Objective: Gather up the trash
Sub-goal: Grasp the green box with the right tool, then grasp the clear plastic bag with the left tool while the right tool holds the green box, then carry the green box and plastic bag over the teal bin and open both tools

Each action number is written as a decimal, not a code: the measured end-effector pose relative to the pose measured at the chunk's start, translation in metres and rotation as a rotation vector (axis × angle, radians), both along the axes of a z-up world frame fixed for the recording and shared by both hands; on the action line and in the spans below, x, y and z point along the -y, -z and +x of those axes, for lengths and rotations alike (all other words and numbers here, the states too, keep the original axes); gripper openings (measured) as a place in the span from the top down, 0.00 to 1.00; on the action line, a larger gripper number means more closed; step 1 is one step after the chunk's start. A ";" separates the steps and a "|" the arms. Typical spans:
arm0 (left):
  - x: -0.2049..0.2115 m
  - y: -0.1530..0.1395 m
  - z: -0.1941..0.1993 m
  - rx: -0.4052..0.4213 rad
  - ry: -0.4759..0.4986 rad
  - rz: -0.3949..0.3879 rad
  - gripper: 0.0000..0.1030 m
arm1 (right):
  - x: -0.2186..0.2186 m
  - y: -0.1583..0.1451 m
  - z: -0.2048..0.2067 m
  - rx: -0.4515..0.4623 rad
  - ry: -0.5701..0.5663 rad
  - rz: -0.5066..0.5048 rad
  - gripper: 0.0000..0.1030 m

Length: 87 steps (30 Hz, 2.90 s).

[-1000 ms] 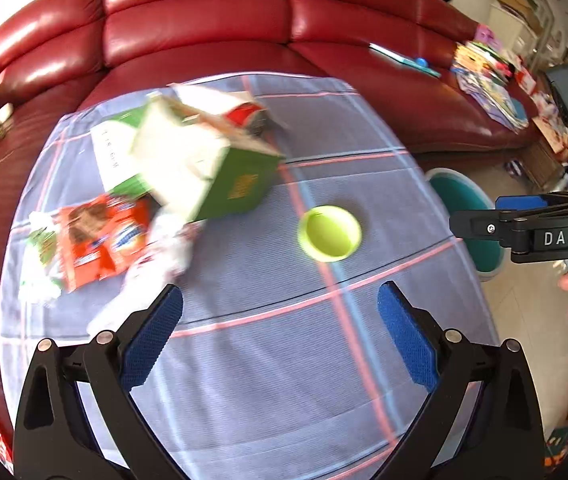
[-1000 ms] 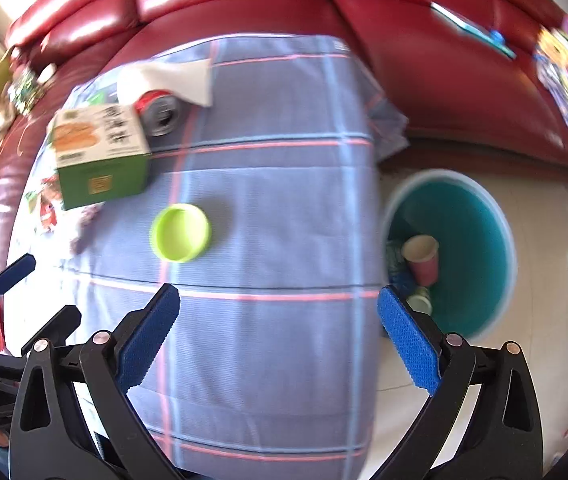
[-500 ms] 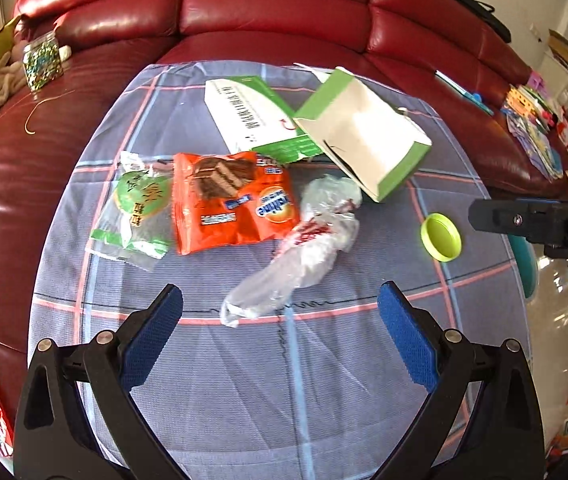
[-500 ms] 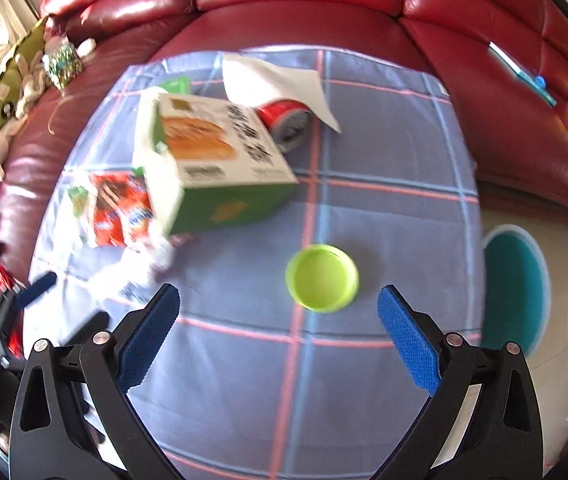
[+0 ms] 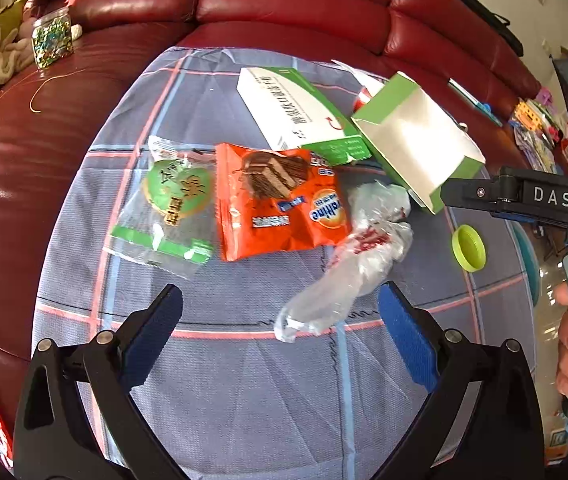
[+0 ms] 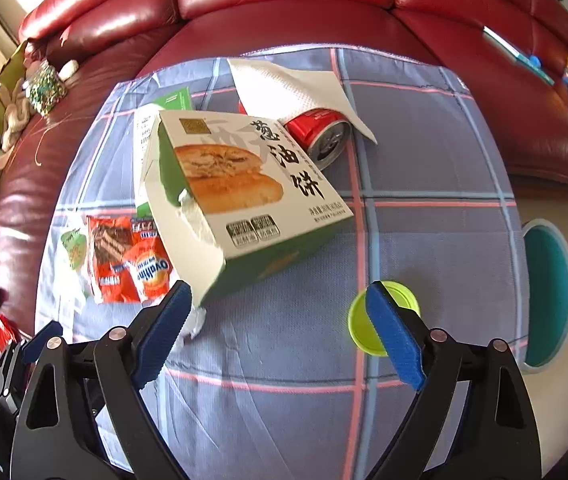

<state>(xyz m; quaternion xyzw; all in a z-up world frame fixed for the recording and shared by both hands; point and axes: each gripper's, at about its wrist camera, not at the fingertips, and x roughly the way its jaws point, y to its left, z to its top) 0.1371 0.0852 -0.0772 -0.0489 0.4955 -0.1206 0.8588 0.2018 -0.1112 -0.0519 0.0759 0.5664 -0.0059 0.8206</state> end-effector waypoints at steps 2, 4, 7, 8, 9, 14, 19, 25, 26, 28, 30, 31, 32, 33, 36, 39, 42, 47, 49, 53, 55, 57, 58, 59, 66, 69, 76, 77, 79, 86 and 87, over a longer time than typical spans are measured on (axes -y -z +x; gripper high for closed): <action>-0.005 0.000 0.002 -0.002 -0.005 -0.002 0.09 | -0.001 0.003 0.004 0.003 0.006 0.002 0.18; -0.009 0.000 0.003 -0.001 -0.010 -0.001 0.09 | -0.003 0.009 0.008 -0.008 0.007 0.007 0.21; -0.018 0.000 0.005 -0.002 -0.027 -0.010 0.09 | -0.005 0.015 0.010 -0.015 -0.008 0.012 0.30; -0.020 0.001 0.005 -0.005 -0.031 -0.010 0.09 | -0.006 0.016 0.011 -0.014 -0.011 0.014 0.35; -0.022 0.002 0.006 -0.009 -0.036 -0.007 0.09 | -0.005 0.018 0.011 -0.014 -0.011 0.014 0.38; -0.021 0.003 0.007 -0.023 -0.039 -0.007 0.09 | 0.002 0.019 0.012 0.002 -0.016 -0.015 0.68; -0.001 0.001 0.008 -0.018 0.000 0.004 0.09 | 0.027 0.014 0.005 0.042 -0.011 -0.050 0.91; 0.033 0.002 0.015 -0.018 0.061 0.028 0.09 | 0.053 0.007 -0.004 0.065 -0.014 -0.077 0.94; 0.038 0.003 0.016 -0.019 0.070 0.034 0.09 | 0.055 0.005 -0.006 0.069 -0.017 -0.080 0.94; 0.049 0.004 0.015 -0.017 0.097 0.043 0.09 | 0.060 0.002 -0.009 0.078 -0.027 -0.082 0.94; 0.062 0.005 0.013 -0.010 0.138 0.064 0.09 | 0.065 -0.002 -0.010 0.091 -0.034 -0.094 0.94; 0.067 0.005 0.012 -0.007 0.153 0.076 0.09 | 0.067 -0.003 -0.010 0.093 -0.037 -0.095 0.94; 0.074 0.006 0.011 -0.002 0.172 0.090 0.09 | 0.070 -0.003 -0.010 0.091 -0.038 -0.092 0.94; 0.081 0.007 0.012 0.004 0.191 0.103 0.09 | 0.073 -0.003 -0.010 0.091 -0.037 -0.088 0.94; 0.098 0.012 0.015 0.013 0.232 0.150 0.09 | 0.083 -0.004 -0.010 0.097 -0.025 -0.085 0.94; 0.107 0.020 0.019 -0.001 0.262 0.186 0.13 | 0.093 -0.003 -0.011 0.090 -0.010 -0.074 0.94; 0.112 0.030 0.020 -0.036 0.285 0.202 0.32 | 0.102 0.000 -0.013 0.086 -0.004 -0.065 0.94; 0.109 0.032 0.018 -0.044 0.256 0.191 0.71 | 0.111 0.006 -0.014 0.080 0.011 -0.053 0.94; 0.110 0.029 0.016 -0.037 0.244 0.177 0.73 | 0.114 0.007 -0.016 0.082 0.012 -0.046 0.94; 0.113 0.020 0.012 -0.026 0.219 0.156 0.74 | 0.119 0.004 -0.022 0.092 0.015 -0.035 0.94; 0.112 0.014 0.010 -0.018 0.200 0.139 0.74 | 0.123 0.001 -0.026 0.098 0.019 -0.030 0.94; 0.112 0.008 0.009 -0.013 0.180 0.127 0.74 | 0.127 -0.002 -0.030 0.105 0.022 -0.029 0.94; 0.112 0.005 0.009 -0.008 0.170 0.123 0.74 | 0.129 -0.004 -0.033 0.111 0.025 -0.029 0.94; 0.113 0.002 0.008 -0.005 0.166 0.117 0.74 | 0.131 -0.006 -0.034 0.115 0.027 -0.030 0.94; 0.130 -0.019 0.000 0.027 0.179 0.109 0.73 | 0.159 -0.020 -0.052 0.147 0.076 -0.019 0.94; 0.142 -0.030 -0.006 0.049 0.187 0.111 0.73 | 0.174 -0.025 -0.062 0.158 0.104 -0.012 0.94; 0.171 -0.049 -0.017 0.077 0.210 0.096 0.73 | 0.211 -0.036 -0.093 0.185 0.155 -0.013 0.94; 0.177 -0.051 -0.019 0.081 0.218 0.097 0.73 | 0.216 -0.038 -0.098 0.189 0.164 -0.012 0.94; 0.189 -0.056 -0.024 0.089 0.238 0.102 0.73 | 0.229 -0.042 -0.108 0.201 0.184 -0.012 0.94; 0.234 -0.079 -0.041 0.131 0.322 0.100 0.72 | 0.279 -0.055 -0.144 0.231 0.255 -0.020 0.94; 0.242 -0.082 -0.044 0.135 0.338 0.102 0.72 | 0.287 -0.056 -0.150 0.234 0.269 -0.021 0.94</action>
